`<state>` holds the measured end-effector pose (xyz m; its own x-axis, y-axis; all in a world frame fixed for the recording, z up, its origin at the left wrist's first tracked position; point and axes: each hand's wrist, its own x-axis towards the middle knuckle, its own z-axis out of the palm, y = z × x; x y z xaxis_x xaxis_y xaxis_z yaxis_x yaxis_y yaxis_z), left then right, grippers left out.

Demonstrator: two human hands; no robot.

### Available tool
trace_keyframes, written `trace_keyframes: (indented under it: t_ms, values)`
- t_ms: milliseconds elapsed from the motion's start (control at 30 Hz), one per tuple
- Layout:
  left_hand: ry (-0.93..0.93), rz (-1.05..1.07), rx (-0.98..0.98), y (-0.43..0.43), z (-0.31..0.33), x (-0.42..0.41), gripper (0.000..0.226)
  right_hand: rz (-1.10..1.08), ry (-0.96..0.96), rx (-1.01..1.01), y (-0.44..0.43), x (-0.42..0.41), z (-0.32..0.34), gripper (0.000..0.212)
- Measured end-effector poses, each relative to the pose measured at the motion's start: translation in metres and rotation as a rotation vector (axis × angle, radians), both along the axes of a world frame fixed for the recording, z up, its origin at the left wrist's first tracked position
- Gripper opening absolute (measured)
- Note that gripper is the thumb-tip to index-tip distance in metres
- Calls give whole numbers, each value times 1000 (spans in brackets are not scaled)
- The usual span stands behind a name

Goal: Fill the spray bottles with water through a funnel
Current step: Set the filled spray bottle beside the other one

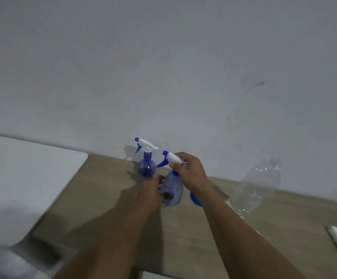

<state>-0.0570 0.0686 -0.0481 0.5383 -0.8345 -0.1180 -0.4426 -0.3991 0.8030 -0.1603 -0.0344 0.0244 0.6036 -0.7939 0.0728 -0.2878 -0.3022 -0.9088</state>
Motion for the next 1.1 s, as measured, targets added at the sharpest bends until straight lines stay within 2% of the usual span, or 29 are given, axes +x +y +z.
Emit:
trace_keyframes:
  t_ms: [133, 267, 367, 633, 800, 933, 1000, 1100]
  values:
    - [0, 40, -21, -41, -16, 19, 59, -32, 54, -48, -31, 24, -6, 23]
    - [-4, 34, 3, -75, -36, 33, 58, -80, 113, -115, -60, 39, -20, 11]
    - [11, 39, 12, -94, -53, 37, 52, -78, 142, -123, -78, 49, -31, 11]
    - [62, 148, -64, -116, -60, 40, 56, -64, 232, -203, -92, 60, -34, 40]
    - [3, 116, -54, -121, -57, 41, 62, -81, 296, -207, -96, 53, -31, 60]
    - [11, 108, -52, -114, -58, 40, 70, -148, 271, -306, -88, 51, -28, 69]
    - [90, 142, -81, -105, -65, 41, 58, -178, 249, -388, -79, 53, -24, 64]
    - [87, 269, -125, -86, -78, 52, 34, -180, 194, -526, -60, 66, -16, 53]
